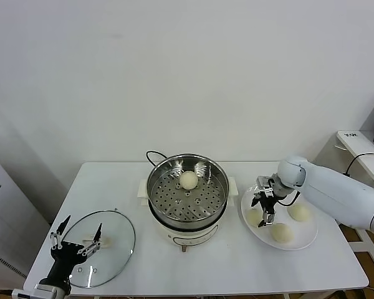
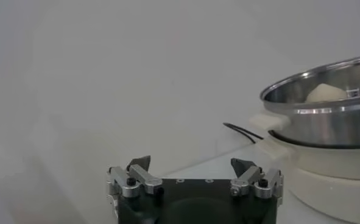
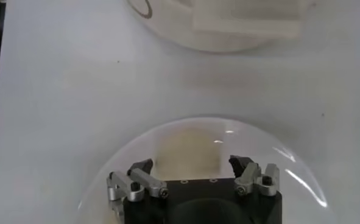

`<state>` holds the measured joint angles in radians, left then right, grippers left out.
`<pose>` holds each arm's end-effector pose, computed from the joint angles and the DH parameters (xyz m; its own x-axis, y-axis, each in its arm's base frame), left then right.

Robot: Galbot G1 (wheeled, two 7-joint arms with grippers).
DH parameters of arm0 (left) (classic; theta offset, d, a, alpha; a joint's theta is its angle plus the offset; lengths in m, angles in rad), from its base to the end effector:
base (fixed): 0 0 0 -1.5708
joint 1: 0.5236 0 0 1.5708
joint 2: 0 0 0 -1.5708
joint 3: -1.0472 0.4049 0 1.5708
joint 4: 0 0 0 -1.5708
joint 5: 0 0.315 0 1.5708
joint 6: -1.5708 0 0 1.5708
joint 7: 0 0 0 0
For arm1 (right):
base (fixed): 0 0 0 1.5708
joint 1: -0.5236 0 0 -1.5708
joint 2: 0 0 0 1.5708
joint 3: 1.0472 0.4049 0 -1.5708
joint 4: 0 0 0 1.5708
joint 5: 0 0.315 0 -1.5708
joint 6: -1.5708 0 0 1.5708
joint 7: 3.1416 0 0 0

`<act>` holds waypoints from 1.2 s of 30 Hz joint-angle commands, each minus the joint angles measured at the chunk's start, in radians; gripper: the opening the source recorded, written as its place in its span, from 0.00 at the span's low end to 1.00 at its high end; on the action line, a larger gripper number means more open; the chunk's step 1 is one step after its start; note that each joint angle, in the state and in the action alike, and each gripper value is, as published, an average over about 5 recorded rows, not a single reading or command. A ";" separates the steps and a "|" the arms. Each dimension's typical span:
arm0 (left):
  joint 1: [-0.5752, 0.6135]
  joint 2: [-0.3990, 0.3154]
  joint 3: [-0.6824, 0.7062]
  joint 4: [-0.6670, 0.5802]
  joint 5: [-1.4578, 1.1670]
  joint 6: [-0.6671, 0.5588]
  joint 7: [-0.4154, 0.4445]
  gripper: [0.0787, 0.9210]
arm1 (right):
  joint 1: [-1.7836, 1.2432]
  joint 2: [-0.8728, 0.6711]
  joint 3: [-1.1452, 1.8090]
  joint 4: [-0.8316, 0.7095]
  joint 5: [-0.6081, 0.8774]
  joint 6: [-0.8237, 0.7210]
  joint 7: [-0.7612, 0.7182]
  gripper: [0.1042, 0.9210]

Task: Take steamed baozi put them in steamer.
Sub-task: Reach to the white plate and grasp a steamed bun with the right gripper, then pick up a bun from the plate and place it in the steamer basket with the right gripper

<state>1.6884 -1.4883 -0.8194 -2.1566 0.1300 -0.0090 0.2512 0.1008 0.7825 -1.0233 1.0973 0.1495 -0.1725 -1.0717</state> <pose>0.0674 0.0953 -0.3294 -0.9941 0.0403 0.1003 0.0729 0.9349 0.3474 0.5367 -0.1914 -0.2341 -0.0526 -0.2053 0.9773 -0.9970 -0.0454 -0.0632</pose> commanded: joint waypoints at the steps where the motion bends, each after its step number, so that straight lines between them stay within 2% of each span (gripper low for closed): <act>1: 0.002 0.004 0.000 -0.002 0.001 0.000 0.000 0.88 | -0.048 0.010 0.033 -0.014 -0.014 0.003 0.014 0.71; 8: 0.003 0.005 0.001 -0.009 0.002 0.002 0.000 0.88 | -0.002 -0.013 0.022 0.013 0.000 0.003 0.017 0.49; 10: 0.002 0.007 0.001 -0.010 0.002 0.003 0.000 0.88 | 0.044 -0.025 -0.001 0.023 0.022 0.004 0.013 0.39; 14: 0.000 0.008 0.002 -0.011 0.001 0.003 0.000 0.88 | 0.228 -0.046 -0.073 0.050 0.121 0.004 -0.015 0.29; 21: -0.004 0.013 0.002 -0.009 -0.001 0.001 0.001 0.88 | 0.685 0.008 -0.347 0.045 0.400 0.005 -0.100 0.28; 25: -0.006 0.011 0.002 -0.009 -0.003 0.000 0.001 0.88 | 0.820 0.069 -0.394 0.069 0.486 -0.013 -0.122 0.28; 32: -0.012 0.002 0.005 -0.011 -0.005 -0.001 0.001 0.88 | 0.755 0.160 -0.391 0.264 0.565 -0.167 -0.036 0.31; 36: -0.011 0.003 0.002 -0.014 -0.009 -0.001 0.000 0.88 | 0.630 0.250 -0.368 0.313 0.576 -0.257 0.057 0.30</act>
<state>1.6773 -1.4855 -0.8166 -2.1703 0.1222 -0.0095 0.2516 0.7241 0.8941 -1.3341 1.2673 0.5980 -0.2774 -1.1140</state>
